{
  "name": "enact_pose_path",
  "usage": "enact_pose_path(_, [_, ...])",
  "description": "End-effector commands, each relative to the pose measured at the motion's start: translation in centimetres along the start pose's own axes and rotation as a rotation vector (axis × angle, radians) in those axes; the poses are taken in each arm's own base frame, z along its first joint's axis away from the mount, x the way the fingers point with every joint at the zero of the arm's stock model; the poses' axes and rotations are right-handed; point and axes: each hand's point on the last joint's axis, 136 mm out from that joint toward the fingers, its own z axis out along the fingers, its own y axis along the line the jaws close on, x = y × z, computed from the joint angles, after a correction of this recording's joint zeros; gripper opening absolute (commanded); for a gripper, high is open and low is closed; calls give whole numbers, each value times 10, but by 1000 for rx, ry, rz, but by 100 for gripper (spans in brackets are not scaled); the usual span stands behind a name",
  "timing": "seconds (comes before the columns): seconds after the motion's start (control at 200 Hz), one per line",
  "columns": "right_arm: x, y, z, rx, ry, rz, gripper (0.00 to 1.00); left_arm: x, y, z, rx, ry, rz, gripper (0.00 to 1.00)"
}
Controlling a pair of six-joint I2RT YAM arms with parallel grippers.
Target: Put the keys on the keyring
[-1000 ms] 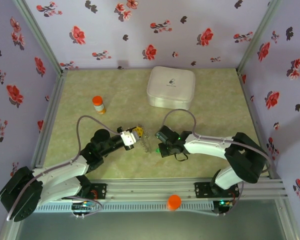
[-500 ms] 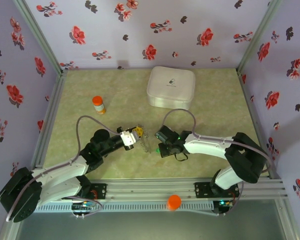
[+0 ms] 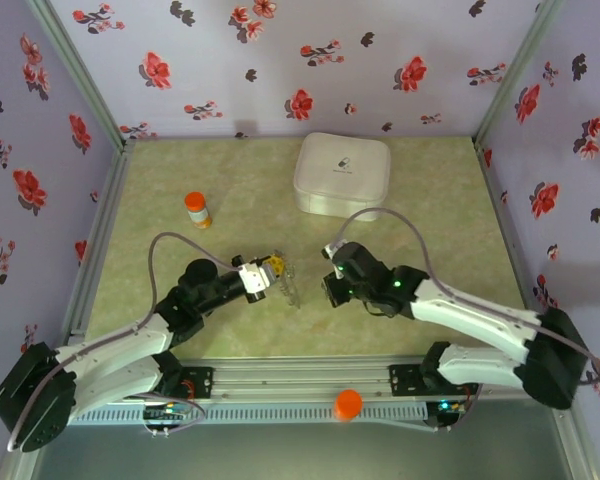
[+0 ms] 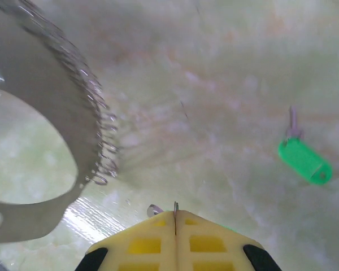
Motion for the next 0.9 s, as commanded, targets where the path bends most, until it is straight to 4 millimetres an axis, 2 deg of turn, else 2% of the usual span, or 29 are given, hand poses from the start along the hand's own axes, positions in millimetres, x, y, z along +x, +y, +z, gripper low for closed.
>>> enact_pose_path(0.0, [-13, 10, -18, -60, -112, -197, 0, -28, 0, -2, 52, -47, -40, 0])
enact_pose_path(0.14, [-26, 24, -40, -130, -196, -321, 0, -31, -7, -4, 108, -33, -112, 0])
enact_pose_path(0.31, [-31, 43, -53, -226, -219, -436, 0, -35, -16, -5, 173, -18, -181, 0])
enact_pose_path(0.895, [-46, 77, -52, -366, -176, -548, 0, -34, -27, 0, 255, 6, -223, 0])
